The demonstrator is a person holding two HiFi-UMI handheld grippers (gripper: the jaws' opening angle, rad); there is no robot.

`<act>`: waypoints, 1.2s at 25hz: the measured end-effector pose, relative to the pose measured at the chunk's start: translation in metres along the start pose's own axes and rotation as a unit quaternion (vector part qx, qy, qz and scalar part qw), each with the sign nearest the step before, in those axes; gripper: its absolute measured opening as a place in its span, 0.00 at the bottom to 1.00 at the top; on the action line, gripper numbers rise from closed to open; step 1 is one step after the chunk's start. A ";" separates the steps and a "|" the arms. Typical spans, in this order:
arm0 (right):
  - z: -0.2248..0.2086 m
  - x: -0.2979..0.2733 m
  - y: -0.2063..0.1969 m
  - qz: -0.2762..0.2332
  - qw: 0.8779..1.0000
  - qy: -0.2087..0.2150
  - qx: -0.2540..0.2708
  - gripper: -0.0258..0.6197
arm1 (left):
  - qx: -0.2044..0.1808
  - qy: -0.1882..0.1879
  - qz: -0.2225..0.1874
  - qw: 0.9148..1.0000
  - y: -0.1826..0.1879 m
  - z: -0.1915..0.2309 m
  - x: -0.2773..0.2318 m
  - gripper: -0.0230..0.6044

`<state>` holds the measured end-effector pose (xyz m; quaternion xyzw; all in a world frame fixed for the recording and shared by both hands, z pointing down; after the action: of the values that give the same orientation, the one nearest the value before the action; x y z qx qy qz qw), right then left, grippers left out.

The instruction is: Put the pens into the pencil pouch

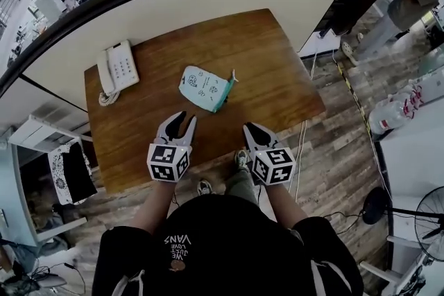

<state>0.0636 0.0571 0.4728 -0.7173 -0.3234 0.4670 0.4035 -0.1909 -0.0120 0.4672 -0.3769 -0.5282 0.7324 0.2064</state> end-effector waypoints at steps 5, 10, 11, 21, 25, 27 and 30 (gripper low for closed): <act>0.025 0.004 -0.002 -0.018 1.000 0.021 -0.002 0.07 | -0.019 -0.004 -0.013 1.000 -0.001 -0.002 0.033 0.10; 0.048 0.009 -0.004 -0.021 0.999 0.040 0.005 0.06 | -0.019 -0.012 -0.016 1.000 -0.007 -0.004 0.057 0.06; 0.052 0.009 -0.005 -0.020 0.999 0.043 0.008 0.06 | -0.019 -0.015 -0.014 1.000 -0.008 -0.004 0.061 0.06; 0.080 0.021 -0.015 -0.011 0.998 0.058 0.025 0.06 | -0.035 -0.028 -0.013 0.999 -0.019 -0.018 0.091 0.05; 0.085 0.026 -0.019 -0.007 0.998 0.057 0.031 0.06 | -0.035 -0.032 -0.012 0.999 -0.025 -0.024 0.098 0.05; 0.086 0.028 -0.020 -0.006 0.998 0.056 0.032 0.06 | -0.036 -0.035 -0.011 0.999 -0.026 -0.027 0.099 0.05; 0.086 0.027 -0.021 -0.006 0.998 0.053 0.033 0.06 | -0.035 -0.037 -0.012 0.999 -0.028 -0.028 0.098 0.05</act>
<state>-0.0086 0.1134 0.4592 -0.7255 -0.2901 0.4360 0.4465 -0.2339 0.0835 0.4564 -0.3499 -0.5649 0.7249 0.1818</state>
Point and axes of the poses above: the fingertips, and each gripper's own axes: x backward along the fingers, z to its left, y out of its top, the point moved 10 cm from there along x, backward along the fingers
